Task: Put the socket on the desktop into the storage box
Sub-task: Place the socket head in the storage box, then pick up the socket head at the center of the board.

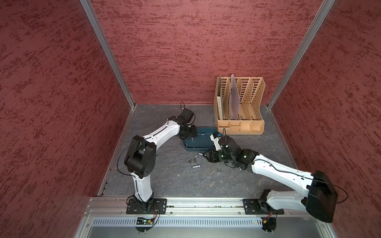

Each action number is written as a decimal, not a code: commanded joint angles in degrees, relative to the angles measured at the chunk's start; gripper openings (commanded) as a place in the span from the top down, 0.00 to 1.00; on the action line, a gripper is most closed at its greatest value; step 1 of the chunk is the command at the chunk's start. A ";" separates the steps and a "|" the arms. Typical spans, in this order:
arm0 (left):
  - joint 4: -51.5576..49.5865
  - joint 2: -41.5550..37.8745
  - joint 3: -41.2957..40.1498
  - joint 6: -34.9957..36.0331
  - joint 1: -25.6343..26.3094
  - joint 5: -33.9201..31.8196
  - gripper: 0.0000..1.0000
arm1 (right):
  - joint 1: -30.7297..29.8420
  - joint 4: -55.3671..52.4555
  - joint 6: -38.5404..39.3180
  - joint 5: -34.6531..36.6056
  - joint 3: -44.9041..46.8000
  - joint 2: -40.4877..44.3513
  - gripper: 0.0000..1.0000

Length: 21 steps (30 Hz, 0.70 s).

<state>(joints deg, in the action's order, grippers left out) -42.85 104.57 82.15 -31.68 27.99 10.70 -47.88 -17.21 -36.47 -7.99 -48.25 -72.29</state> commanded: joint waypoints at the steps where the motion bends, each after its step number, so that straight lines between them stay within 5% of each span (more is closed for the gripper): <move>1: 2.65 -4.87 -3.61 -0.87 0.26 2.81 0.39 | 0.38 -4.28 -1.81 2.39 -1.10 1.75 0.50; 21: 13.48 -27.80 -31.61 -7.18 5.49 12.05 0.36 | 0.42 -22.92 -7.94 7.28 -1.13 6.20 0.50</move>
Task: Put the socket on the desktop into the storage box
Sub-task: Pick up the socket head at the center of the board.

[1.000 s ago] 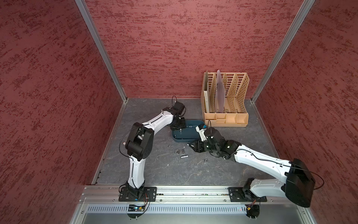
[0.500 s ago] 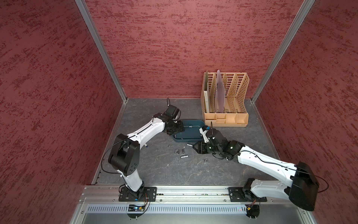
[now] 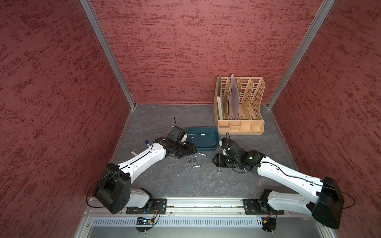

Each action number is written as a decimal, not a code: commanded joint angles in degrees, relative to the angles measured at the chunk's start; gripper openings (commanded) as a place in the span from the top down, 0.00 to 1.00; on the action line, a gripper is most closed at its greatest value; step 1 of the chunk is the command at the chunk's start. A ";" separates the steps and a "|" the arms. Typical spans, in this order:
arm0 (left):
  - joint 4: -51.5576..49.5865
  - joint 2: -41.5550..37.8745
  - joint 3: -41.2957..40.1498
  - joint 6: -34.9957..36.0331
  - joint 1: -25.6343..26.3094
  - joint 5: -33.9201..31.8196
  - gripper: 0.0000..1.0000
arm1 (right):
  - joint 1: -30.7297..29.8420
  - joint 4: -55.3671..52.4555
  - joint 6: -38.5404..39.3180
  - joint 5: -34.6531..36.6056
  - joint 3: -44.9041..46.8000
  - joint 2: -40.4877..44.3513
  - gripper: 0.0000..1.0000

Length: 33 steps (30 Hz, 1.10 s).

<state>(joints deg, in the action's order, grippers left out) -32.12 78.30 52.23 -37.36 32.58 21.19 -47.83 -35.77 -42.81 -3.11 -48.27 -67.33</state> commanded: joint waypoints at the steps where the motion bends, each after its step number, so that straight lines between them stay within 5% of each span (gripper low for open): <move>1: 3.11 -1.93 -2.48 -1.87 1.30 1.57 0.36 | 0.37 -5.21 -1.84 2.67 -1.10 1.24 0.50; 18: 10.81 -5.44 -13.67 -9.52 9.70 0.43 0.36 | 0.29 -11.81 -2.72 2.48 -2.28 -4.39 0.51; 33: 10.76 -8.14 -17.22 -12.03 11.32 -1.24 0.36 | 0.29 -10.81 -1.93 0.67 -4.98 -14.43 0.51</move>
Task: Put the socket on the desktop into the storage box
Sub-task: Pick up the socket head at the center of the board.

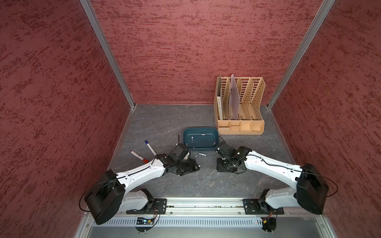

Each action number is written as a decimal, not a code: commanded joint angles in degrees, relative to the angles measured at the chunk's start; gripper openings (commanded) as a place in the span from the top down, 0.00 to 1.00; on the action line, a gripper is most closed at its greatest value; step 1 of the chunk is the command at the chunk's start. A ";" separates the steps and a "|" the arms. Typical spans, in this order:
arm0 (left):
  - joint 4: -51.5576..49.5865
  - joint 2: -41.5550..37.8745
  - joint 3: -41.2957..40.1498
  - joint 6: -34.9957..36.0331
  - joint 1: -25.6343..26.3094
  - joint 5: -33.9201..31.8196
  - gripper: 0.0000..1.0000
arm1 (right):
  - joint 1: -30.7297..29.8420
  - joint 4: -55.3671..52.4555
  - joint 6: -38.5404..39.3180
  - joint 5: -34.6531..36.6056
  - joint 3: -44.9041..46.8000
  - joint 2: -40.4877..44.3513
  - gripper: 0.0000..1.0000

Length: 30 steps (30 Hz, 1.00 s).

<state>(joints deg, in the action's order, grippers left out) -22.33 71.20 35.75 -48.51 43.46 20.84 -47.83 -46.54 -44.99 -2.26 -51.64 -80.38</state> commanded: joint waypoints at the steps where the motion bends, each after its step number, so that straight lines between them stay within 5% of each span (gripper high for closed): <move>1: 0.80 -1.15 -0.77 -0.96 0.54 -1.02 0.36 | 0.29 0.18 0.21 -0.13 -1.71 -2.19 0.52; 16: 0.34 -1.42 -1.53 -1.59 0.77 -1.81 0.36 | 0.32 3.45 0.43 -0.73 -2.65 -11.18 0.61; 30: 0.55 -1.65 -2.16 -2.22 0.79 -2.46 0.36 | 0.29 4.38 0.43 -1.26 -2.28 -11.82 0.80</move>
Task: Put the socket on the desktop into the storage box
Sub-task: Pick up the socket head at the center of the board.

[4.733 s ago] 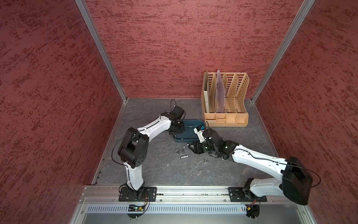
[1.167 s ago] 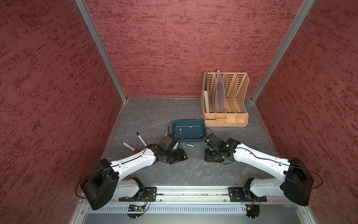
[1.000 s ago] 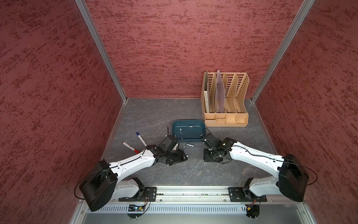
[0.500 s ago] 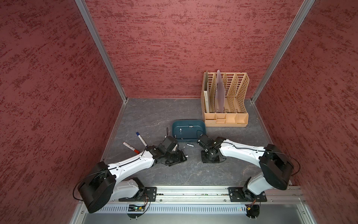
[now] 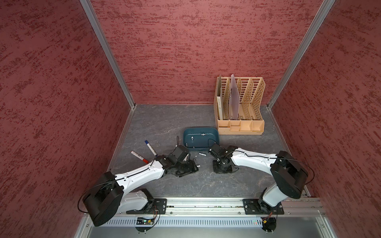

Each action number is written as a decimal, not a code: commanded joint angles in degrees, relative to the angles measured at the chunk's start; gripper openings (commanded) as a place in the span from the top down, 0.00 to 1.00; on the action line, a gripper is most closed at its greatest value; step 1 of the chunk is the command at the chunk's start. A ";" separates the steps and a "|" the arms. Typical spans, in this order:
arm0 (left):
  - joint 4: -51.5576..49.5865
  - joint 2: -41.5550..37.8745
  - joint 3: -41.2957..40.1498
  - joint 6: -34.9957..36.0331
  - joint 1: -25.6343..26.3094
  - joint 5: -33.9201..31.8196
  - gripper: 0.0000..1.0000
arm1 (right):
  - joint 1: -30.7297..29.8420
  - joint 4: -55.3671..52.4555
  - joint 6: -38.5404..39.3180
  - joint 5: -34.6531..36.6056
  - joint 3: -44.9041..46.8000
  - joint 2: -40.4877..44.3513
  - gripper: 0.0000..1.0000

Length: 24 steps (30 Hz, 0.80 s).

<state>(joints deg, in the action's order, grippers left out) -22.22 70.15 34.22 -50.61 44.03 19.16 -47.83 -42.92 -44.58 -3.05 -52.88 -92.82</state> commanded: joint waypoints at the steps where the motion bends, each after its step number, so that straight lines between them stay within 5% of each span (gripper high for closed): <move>1: 0.42 -0.71 -0.63 -0.16 0.22 -0.83 0.36 | 0.29 0.77 0.01 -0.47 -1.16 0.79 0.81; 12: -1.14 -2.36 0.05 -0.06 -1.00 -2.11 0.33 | 0.31 -1.36 0.85 -0.68 -3.88 4.47 0.83; 24: -4.60 -6.05 1.46 1.56 -8.40 -1.20 0.32 | 0.54 -1.46 5.13 -2.20 -14.45 1.19 0.82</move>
<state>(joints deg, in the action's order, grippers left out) -25.26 65.36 34.17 -50.35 37.15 17.93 -47.79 -44.27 -41.47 -4.54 -64.34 -89.95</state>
